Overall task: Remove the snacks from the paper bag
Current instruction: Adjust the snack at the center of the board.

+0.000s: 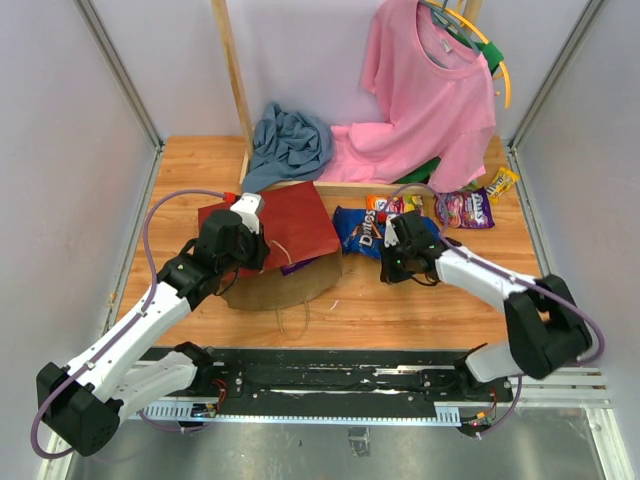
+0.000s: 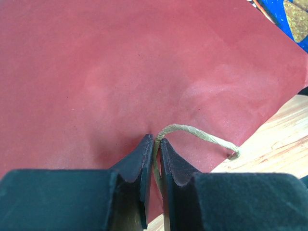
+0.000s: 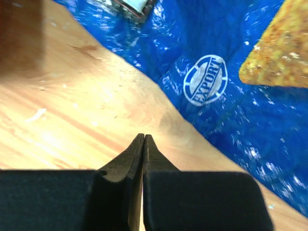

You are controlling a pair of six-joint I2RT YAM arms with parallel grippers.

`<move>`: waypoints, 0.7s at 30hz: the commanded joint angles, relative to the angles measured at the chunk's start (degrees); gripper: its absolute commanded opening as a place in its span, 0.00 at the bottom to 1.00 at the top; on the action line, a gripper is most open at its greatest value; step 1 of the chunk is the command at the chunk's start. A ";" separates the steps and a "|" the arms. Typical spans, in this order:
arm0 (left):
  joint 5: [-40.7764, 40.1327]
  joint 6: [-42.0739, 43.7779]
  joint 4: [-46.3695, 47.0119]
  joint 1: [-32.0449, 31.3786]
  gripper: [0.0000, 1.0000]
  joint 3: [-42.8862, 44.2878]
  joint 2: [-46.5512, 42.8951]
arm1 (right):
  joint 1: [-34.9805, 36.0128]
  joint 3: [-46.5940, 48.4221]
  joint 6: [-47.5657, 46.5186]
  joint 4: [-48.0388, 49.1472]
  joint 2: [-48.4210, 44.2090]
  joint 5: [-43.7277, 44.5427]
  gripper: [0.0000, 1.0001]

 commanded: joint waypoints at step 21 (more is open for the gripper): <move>0.03 0.26 0.21 0.40 0.17 0.17 -0.47 | -1.40 37.53 -2.60 -8.70 16.64 0.40 0.34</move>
